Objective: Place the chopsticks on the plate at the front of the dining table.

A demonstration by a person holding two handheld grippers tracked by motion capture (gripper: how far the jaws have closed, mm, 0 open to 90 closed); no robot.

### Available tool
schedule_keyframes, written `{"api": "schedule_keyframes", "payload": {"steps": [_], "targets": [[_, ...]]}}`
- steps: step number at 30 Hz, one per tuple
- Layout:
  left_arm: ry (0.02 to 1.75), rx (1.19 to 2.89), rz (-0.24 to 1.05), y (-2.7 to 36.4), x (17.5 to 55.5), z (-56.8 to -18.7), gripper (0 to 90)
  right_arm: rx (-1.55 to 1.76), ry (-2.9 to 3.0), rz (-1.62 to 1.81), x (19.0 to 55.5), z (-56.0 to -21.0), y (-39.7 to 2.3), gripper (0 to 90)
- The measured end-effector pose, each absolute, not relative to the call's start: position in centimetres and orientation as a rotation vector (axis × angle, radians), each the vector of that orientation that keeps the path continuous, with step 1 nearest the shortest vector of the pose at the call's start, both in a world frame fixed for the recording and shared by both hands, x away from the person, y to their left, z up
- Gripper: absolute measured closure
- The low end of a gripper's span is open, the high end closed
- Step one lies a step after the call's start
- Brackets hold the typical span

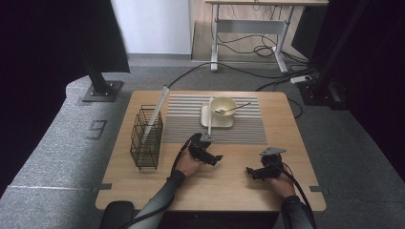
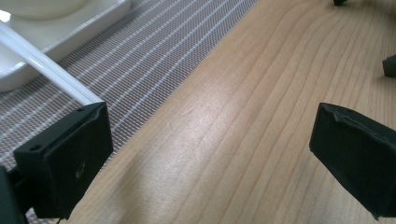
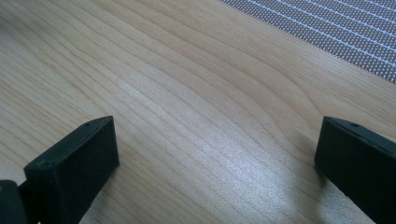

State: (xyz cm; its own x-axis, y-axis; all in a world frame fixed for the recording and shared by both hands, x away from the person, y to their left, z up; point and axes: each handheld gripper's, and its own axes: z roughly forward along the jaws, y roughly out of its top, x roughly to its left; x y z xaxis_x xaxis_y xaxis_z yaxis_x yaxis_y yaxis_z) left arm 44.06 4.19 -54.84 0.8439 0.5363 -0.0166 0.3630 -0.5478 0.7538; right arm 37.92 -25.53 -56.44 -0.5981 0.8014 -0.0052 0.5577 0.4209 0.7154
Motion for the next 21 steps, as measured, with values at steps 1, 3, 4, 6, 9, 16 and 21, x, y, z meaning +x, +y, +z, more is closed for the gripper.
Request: {"api": "schedule_keyframes", "payload": {"steps": [1,3,4,6,9,16,21], "targets": [[0.655,2.211,0.27,4.17,44.09,-54.99,0.0,1.167,2.334,0.979,37.92,-56.44,-25.53,0.0],[0.665,2.21,0.261,4.17,44.2,-55.28,0.0,1.168,2.334,0.979,37.91,-56.44,-25.53,0.0],[0.67,2.208,0.254,4.19,44.27,-55.39,0.0,1.168,2.334,0.979,37.92,-56.44,-25.53,0.0],[0.674,2.207,0.251,4.22,44.31,-55.41,0.0,1.167,2.334,0.979,37.92,-56.44,-25.53,0.0],[0.677,2.201,0.246,4.25,44.36,-55.41,0.0,1.167,2.334,0.979,37.92,-56.44,-25.53,0.0],[0.699,2.204,0.237,4.29,44.66,-55.48,0.0,1.168,2.334,0.979,37.92,-56.44,-25.53,0.0],[0.709,2.21,0.231,4.24,44.87,-55.49,0.0,1.167,2.334,0.979,37.92,-56.44,-25.53,0.0]]}}
